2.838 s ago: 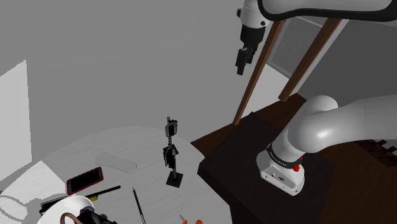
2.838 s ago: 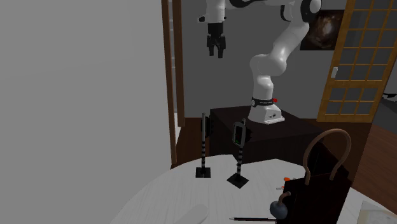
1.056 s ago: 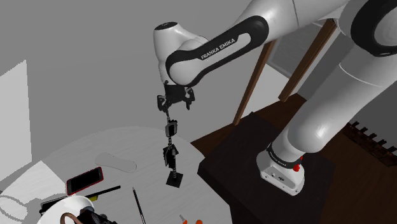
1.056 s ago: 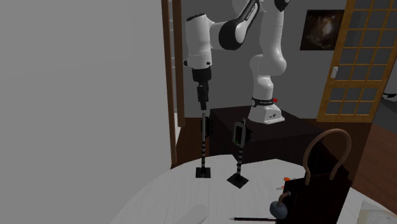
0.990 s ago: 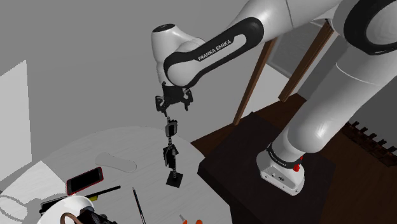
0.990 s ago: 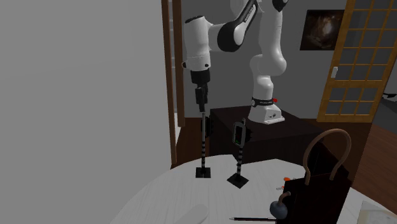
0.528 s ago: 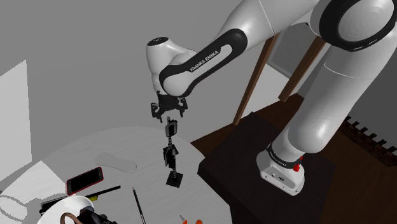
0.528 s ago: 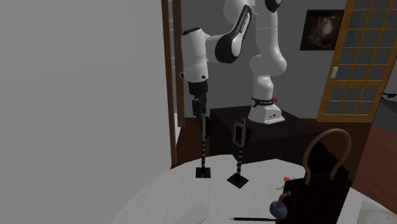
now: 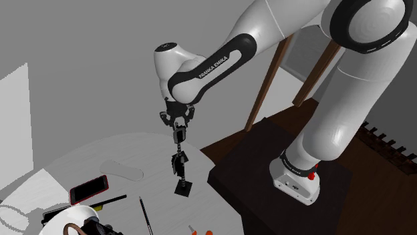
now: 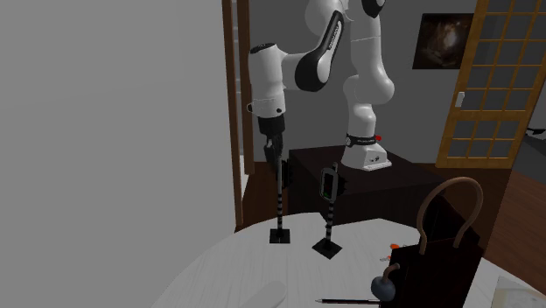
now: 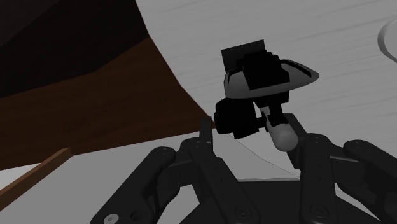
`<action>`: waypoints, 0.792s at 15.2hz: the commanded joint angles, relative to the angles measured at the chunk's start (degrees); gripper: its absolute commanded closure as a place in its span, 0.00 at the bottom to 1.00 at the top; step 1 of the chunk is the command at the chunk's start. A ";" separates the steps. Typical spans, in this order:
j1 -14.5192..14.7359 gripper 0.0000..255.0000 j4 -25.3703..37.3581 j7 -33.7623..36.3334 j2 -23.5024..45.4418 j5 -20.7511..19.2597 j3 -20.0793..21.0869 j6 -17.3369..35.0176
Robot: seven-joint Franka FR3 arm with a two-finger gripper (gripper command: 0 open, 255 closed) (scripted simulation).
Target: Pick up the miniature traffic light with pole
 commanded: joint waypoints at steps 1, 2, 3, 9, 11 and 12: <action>0.01 1.00 -0.07 0.02 0.17 -0.03 -0.01 0.03; 0.01 1.00 -0.14 0.01 0.13 -0.01 -0.01 0.06; 0.00 1.00 -0.13 0.00 0.15 -0.02 -0.02 0.06; -0.27 1.00 0.59 -0.79 -2.20 1.33 0.35 -2.75; -0.39 1.00 1.08 -1.18 -3.26 1.93 0.46 -4.19; -0.44 1.00 1.34 -1.36 -3.78 2.21 0.51 -4.92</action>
